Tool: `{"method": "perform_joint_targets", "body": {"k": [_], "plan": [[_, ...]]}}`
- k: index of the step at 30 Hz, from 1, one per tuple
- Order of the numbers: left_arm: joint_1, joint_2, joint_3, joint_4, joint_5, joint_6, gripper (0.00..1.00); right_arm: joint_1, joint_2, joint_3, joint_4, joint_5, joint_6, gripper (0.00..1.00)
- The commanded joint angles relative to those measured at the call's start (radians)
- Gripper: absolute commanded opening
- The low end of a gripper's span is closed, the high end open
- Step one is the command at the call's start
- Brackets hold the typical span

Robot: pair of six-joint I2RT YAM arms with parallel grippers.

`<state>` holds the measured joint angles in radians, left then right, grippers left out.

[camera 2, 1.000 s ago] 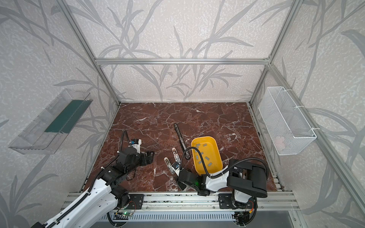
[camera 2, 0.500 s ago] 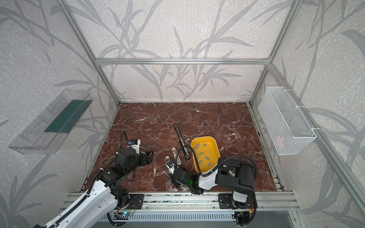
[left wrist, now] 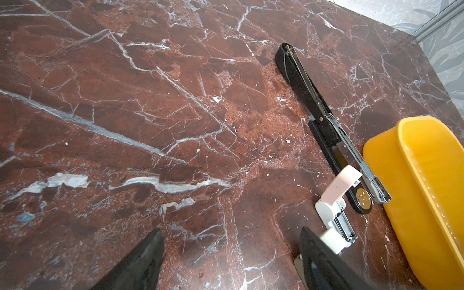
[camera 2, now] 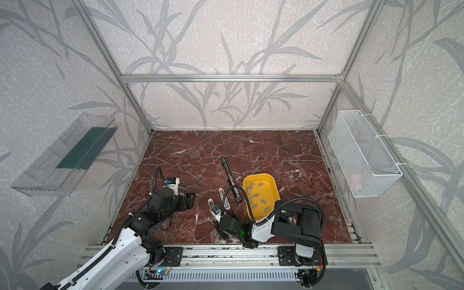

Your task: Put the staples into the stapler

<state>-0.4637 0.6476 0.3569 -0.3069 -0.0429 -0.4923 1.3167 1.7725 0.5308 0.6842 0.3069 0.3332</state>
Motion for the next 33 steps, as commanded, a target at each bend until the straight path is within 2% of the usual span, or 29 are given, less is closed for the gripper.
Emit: {"method": "perform_joint_targets", "body": {"k": [1,7,11,14,16,20,25,28,33], "plan": [[0.001,-0.012,-0.004,-0.005,-0.010,0.003,0.84,0.003,0.056,-0.010,-0.126,0.007,0.006,0.47],[0.001,-0.012,-0.004,-0.005,-0.009,0.003,0.84,0.005,0.084,0.003,-0.138,0.037,0.017,0.47],[0.002,-0.004,0.000,-0.006,0.001,0.000,0.84,0.004,0.091,-0.009,-0.132,0.061,0.020,0.39],[0.001,0.012,0.007,0.008,0.059,-0.018,0.85,0.005,0.087,-0.022,-0.118,0.061,0.015,0.33],[0.002,0.035,-0.004,0.053,0.112,-0.074,0.85,0.006,0.085,-0.037,-0.085,0.042,0.002,0.31],[0.000,0.115,-0.055,0.229,0.249,-0.171,0.84,0.005,0.090,-0.055,-0.030,0.015,-0.012,0.29],[0.002,0.197,-0.064,0.262,0.228,-0.201,0.71,0.005,0.099,-0.064,0.014,-0.006,-0.019,0.25],[0.002,0.199,-0.079,0.283,0.223,-0.207,0.68,0.004,0.100,-0.069,0.017,-0.006,-0.018,0.24],[-0.001,0.202,-0.116,0.400,0.306,-0.235,0.57,0.005,0.117,-0.074,0.038,-0.009,-0.002,0.23]]}}
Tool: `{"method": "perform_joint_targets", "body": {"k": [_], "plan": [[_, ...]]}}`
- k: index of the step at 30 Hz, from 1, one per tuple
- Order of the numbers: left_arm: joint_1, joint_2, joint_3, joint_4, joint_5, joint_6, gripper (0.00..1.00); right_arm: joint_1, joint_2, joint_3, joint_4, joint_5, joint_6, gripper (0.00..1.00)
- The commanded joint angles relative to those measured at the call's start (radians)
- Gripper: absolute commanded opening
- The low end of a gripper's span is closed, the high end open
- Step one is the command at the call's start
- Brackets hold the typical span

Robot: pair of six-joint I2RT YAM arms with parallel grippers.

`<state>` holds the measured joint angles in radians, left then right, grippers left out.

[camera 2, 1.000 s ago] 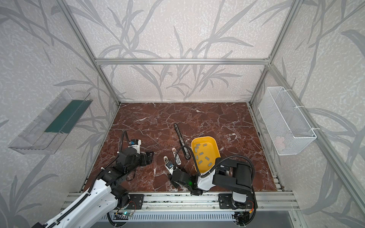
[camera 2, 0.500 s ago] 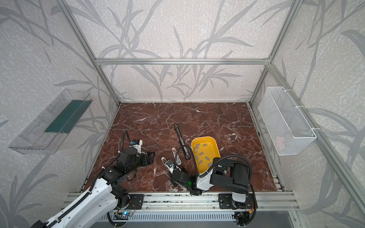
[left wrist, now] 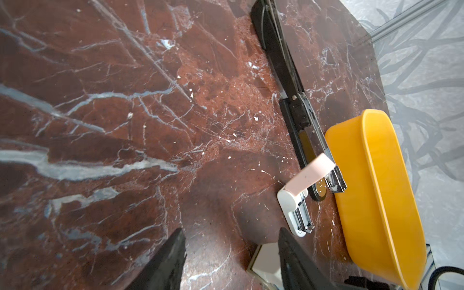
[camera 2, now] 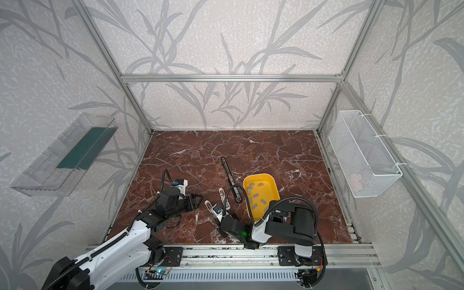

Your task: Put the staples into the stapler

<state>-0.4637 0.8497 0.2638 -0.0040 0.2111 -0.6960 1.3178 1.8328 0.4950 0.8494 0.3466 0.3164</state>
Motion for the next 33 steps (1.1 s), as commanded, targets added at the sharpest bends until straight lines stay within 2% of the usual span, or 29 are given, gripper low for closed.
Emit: {"method": "perform_joint_targets", "body": {"k": [1,5,11,18,24,33], "plan": [[0.000,-0.001,-0.028,0.104,0.050,-0.031,0.56,0.004,0.058,-0.038,-0.123,-0.052,0.016,0.23],[-0.001,0.020,-0.045,0.121,0.034,-0.033,0.54,0.004,0.065,-0.036,-0.117,-0.063,0.023,0.22],[-0.017,0.081,-0.041,0.176,0.088,-0.034,0.35,0.003,0.070,-0.027,-0.116,-0.066,0.030,0.22],[-0.065,0.184,-0.028,0.260,0.150,-0.001,0.25,0.003,0.072,-0.019,-0.123,-0.065,0.034,0.21],[-0.140,0.217,-0.040,0.302,0.127,0.079,0.24,0.003,0.079,-0.012,-0.128,-0.063,0.039,0.21],[-0.209,0.172,-0.088,0.329,0.090,0.175,0.25,0.003,0.085,-0.009,-0.122,-0.059,0.043,0.21]]}}
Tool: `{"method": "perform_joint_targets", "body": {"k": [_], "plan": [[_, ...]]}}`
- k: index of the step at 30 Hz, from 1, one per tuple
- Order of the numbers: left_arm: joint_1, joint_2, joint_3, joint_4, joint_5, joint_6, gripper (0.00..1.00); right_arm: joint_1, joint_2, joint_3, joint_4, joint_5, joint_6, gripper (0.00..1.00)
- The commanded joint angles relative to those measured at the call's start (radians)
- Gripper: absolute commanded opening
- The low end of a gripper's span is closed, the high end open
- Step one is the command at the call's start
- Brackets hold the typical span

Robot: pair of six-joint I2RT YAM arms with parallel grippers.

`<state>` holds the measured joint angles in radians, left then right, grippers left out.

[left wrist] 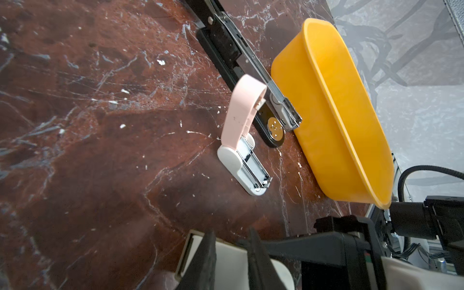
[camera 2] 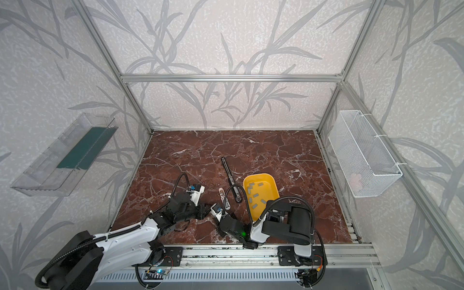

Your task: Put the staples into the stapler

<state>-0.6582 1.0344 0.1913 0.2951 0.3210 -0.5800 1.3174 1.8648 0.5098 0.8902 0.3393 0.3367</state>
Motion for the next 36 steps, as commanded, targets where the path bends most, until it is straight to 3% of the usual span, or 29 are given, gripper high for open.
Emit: {"method": "perform_joint_targets", "body": {"k": [1,8,17,28,36], "plan": [[-0.020,-0.011,-0.017,0.027,-0.019,0.071,0.25,0.003,0.051,-0.024,-0.163,-0.050,0.025,0.21],[-0.073,-0.011,-0.027,0.041,-0.015,0.129,0.26,0.004,0.042,-0.027,-0.157,-0.039,0.029,0.23],[-0.092,-0.008,-0.045,0.046,-0.071,0.139,0.28,0.004,-0.020,-0.033,-0.193,-0.047,0.033,0.38],[-0.097,-0.029,-0.052,0.039,-0.076,0.137,0.28,0.004,-0.245,-0.072,-0.292,-0.044,0.022,0.52],[-0.105,-0.027,-0.059,0.055,-0.078,0.136,0.28,0.005,-0.438,-0.098,-0.362,-0.064,0.010,0.48]]}}
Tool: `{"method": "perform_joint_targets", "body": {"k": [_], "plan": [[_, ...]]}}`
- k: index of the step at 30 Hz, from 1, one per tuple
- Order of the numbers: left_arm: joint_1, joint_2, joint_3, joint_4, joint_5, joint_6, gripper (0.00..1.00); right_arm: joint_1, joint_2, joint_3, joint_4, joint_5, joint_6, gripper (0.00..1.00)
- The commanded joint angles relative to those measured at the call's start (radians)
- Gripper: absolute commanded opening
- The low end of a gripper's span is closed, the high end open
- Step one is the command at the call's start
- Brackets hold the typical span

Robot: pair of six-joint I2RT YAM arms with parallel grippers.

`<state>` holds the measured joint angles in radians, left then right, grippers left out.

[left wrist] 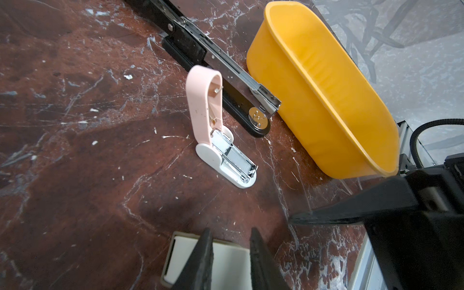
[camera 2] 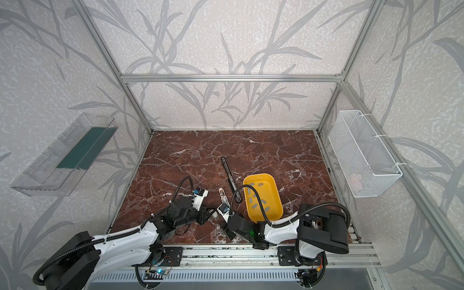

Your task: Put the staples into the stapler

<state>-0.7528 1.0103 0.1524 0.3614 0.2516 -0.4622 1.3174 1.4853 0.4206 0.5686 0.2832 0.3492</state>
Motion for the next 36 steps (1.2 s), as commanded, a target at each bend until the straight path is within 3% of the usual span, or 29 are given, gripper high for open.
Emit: {"method": "perform_joint_targets", "body": {"k": [1,6,10,20,36], "plan": [[-0.010,-0.001,-0.020,-0.008,-0.010,0.020,0.28,0.004,-0.084,-0.008,-0.046,-0.015,-0.007,0.45],[-0.017,0.002,-0.018,-0.013,-0.019,0.027,0.27,0.003,-0.114,0.047,-0.093,-0.011,-0.023,0.28],[-0.019,-0.004,-0.025,-0.012,-0.026,0.027,0.27,-0.003,-0.047,0.106,-0.106,0.009,-0.025,0.23],[-0.024,-0.034,-0.036,-0.022,-0.046,0.031,0.26,-0.016,0.124,0.209,-0.131,0.031,-0.003,0.20],[-0.026,-0.107,-0.063,-0.032,-0.058,0.030,0.27,-0.014,0.188,0.172,-0.105,0.019,0.044,0.18]]}}
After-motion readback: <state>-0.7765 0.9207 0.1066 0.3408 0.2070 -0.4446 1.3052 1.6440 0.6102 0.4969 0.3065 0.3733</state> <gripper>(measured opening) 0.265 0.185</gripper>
